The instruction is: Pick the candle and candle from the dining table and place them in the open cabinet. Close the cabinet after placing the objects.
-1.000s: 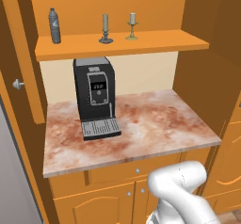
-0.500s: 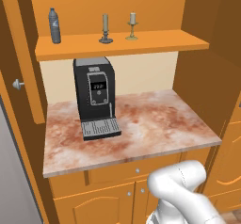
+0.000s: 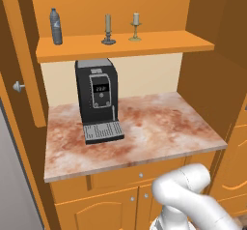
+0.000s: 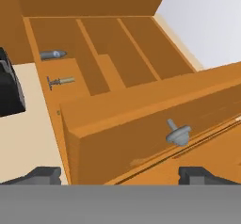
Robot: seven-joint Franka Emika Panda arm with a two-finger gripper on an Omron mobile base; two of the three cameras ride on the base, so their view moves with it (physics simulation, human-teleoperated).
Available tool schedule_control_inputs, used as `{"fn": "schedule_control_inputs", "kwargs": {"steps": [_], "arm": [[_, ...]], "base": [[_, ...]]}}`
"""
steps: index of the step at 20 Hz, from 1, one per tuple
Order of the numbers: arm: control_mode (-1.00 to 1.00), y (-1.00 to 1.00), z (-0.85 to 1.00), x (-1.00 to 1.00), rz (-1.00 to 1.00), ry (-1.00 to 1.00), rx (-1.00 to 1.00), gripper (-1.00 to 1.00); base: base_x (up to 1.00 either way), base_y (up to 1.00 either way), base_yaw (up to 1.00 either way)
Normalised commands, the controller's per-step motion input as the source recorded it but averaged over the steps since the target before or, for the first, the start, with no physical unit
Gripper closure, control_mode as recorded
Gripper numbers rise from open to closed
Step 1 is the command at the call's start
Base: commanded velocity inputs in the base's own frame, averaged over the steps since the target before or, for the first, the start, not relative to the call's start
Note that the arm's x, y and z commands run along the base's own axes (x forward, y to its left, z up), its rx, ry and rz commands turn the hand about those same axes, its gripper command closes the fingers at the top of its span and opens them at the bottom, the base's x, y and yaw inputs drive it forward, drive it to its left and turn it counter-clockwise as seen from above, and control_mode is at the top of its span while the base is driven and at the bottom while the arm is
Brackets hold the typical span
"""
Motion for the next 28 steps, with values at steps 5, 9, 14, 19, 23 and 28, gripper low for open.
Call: {"fn": "schedule_control_inputs", "kwargs": {"steps": [5,9,14,19,23,28], "arm": [[-1.00,-0.12,-0.01,0.43,0.06,0.00,-0.05,-1.00],[-1.00,-0.01,0.00,0.33,0.07,0.00,-0.06,-1.00],[-1.00,0.14,0.15,0.07,0.00,0.00,-0.10,-1.00],[-1.00,0.48,0.34,0.00,-0.03,0.00,-0.17,-1.00],[-1.00,0.62,0.26,0.00,-0.04,0.00,-0.17,-1.00],[-1.00,0.66,0.19,0.03,-0.05,0.00,-0.17,-1.00]], "base": [[0.00,0.00,0.00],[0.00,0.00,0.00],[0.00,0.00,0.00],[0.00,0.00,0.00],[0.00,0.00,0.00],[0.00,0.00,0.00]]}}
